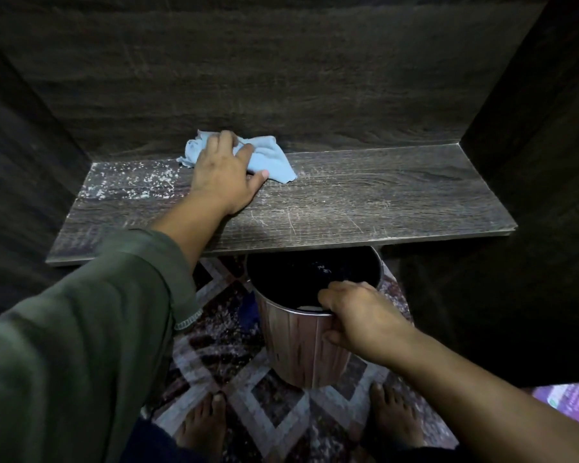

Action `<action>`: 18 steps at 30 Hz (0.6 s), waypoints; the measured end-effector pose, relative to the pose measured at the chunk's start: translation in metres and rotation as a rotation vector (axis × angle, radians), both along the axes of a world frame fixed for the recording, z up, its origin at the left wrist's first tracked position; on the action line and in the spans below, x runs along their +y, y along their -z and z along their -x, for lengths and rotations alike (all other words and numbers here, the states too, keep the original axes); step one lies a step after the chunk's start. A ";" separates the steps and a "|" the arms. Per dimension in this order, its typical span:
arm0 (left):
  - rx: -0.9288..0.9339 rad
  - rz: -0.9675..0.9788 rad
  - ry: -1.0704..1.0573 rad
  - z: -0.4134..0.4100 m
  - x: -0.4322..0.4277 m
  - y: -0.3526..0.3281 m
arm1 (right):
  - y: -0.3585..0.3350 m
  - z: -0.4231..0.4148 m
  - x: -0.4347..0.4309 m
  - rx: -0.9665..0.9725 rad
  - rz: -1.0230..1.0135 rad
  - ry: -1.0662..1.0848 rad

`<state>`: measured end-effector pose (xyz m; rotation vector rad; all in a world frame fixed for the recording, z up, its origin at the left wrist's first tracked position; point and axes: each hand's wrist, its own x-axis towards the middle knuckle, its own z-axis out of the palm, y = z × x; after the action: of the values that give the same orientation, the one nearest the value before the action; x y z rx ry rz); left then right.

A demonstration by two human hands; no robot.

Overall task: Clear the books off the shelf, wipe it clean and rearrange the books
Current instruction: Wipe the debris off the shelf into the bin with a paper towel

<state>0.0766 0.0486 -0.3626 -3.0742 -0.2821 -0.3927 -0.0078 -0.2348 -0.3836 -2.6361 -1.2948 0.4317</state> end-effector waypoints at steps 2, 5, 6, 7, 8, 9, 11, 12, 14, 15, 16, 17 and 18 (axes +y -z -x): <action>0.003 0.003 0.001 0.001 0.000 0.005 | -0.001 0.000 -0.001 0.003 -0.010 0.004; 0.033 0.045 -0.024 -0.001 -0.002 0.002 | -0.002 0.000 -0.001 0.008 -0.009 0.005; 0.051 0.054 -0.040 -0.002 -0.002 -0.002 | -0.002 0.000 -0.002 0.009 -0.008 0.004; 0.077 0.057 -0.055 -0.005 -0.002 -0.007 | -0.002 0.000 -0.002 0.006 -0.007 0.002; 0.115 0.052 -0.069 -0.006 -0.001 -0.011 | -0.002 0.000 -0.002 0.001 0.004 -0.001; 0.165 0.041 -0.081 -0.008 -0.001 -0.014 | -0.002 0.000 -0.003 -0.004 0.015 -0.003; 0.239 0.039 -0.094 -0.007 -0.004 -0.013 | -0.001 0.000 -0.003 -0.011 0.026 -0.003; 0.242 0.053 -0.091 -0.004 -0.007 -0.010 | -0.001 0.000 -0.003 -0.009 0.022 -0.003; 0.203 0.082 -0.062 0.007 -0.014 -0.004 | 0.000 -0.001 -0.002 -0.003 0.010 -0.005; 0.188 0.087 -0.041 0.014 -0.018 -0.002 | 0.000 -0.001 -0.002 -0.005 0.007 -0.009; 0.185 0.088 -0.021 0.021 -0.022 -0.002 | 0.000 -0.001 -0.002 -0.008 0.003 -0.014; 0.193 0.089 -0.002 0.029 -0.026 -0.003 | 0.001 0.000 -0.002 -0.008 -0.002 -0.015; 0.207 0.084 0.019 0.036 -0.030 -0.005 | 0.001 0.001 -0.002 -0.002 -0.007 -0.016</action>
<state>0.0401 0.0190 -0.3579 -3.1664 -0.2688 -0.0624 -0.0083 -0.2367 -0.3846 -2.6228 -1.3169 0.4258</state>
